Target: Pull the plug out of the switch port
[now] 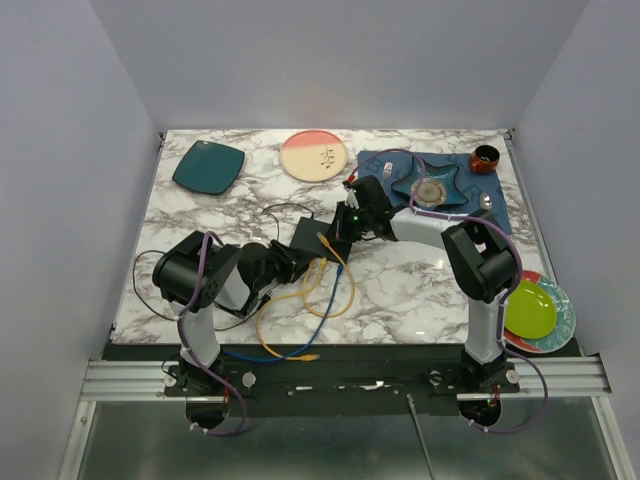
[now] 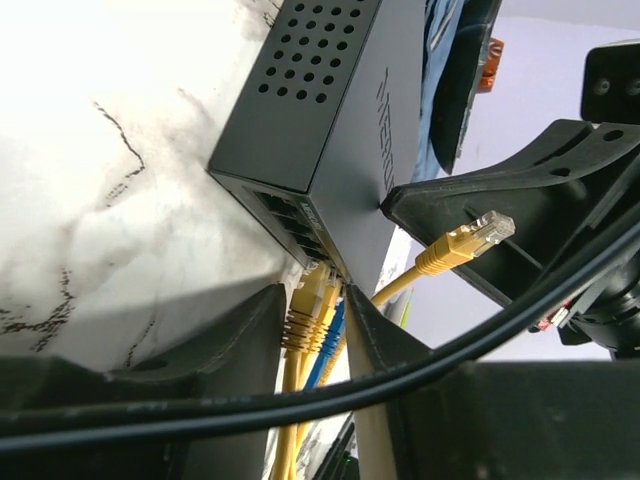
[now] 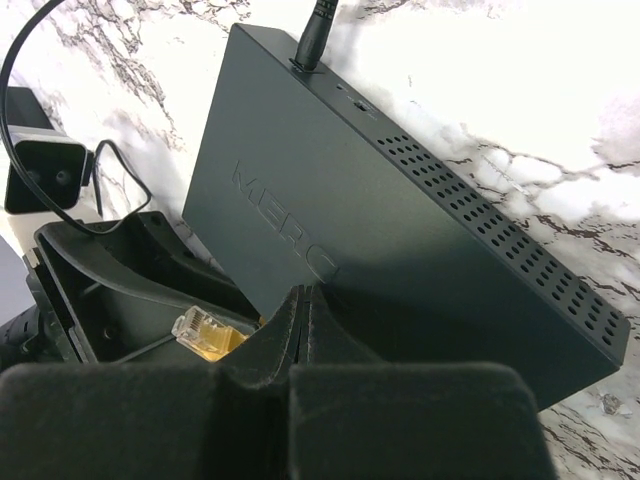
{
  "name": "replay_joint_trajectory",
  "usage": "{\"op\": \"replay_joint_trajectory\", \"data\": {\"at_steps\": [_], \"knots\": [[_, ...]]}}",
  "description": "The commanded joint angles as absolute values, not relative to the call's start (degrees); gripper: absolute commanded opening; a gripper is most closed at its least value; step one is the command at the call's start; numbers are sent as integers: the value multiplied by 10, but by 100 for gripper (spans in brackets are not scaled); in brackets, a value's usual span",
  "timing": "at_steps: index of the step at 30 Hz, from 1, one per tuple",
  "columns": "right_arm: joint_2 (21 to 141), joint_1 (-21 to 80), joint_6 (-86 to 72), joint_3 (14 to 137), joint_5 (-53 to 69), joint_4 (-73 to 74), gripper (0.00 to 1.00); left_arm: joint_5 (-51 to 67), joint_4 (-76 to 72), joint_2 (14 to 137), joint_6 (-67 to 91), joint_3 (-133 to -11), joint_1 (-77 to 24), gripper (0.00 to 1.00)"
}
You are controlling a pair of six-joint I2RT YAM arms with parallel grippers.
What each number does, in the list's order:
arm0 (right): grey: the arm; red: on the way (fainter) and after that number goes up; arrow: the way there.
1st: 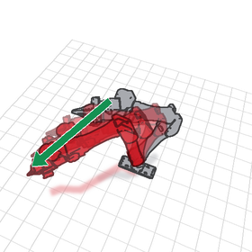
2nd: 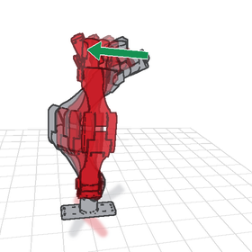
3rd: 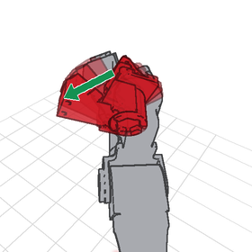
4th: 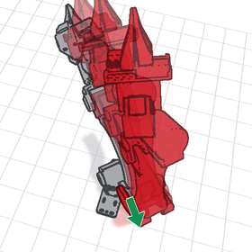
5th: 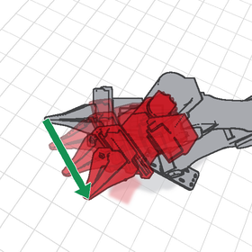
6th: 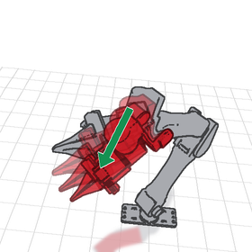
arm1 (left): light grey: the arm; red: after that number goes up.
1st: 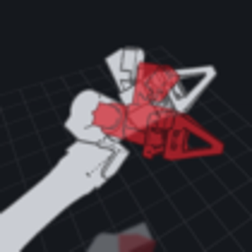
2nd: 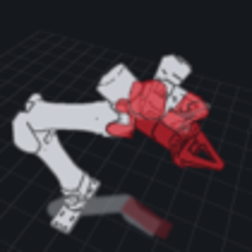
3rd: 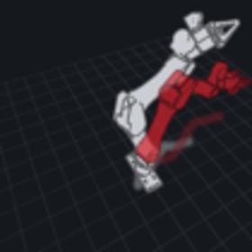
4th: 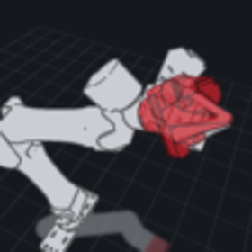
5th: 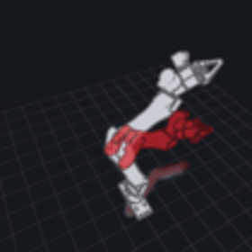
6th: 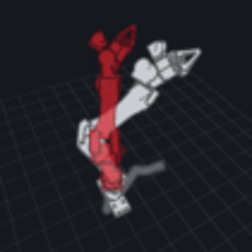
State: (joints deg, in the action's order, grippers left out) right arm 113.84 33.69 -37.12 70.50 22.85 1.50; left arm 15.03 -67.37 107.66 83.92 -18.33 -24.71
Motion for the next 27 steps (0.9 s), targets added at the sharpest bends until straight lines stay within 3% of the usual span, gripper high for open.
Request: {"op": "replay_joint_trajectory", "data": {"at_steps": [1, 10, 18, 23, 27], "knots": [[1158, 339, -372, 698, 234, 23, 1, 133, -574, 1063, 801, -190, -247, 44], [1160, 339, -374, 693, 235, 18, 1, 110, -491, 1031, 781, -210, -247, 37], [1159, 339, -378, 683, 236, 11, 1, 66, -360, 979, 738, -246, -249, 55], [1162, 339, -380, 681, 236, 7, 1, 57, -320, 970, 726, -261, -249, 57], [1163, 339, -379, 679, 236, 7, 1, 59, -317, 977, 724, -265, -249, 52]]}}
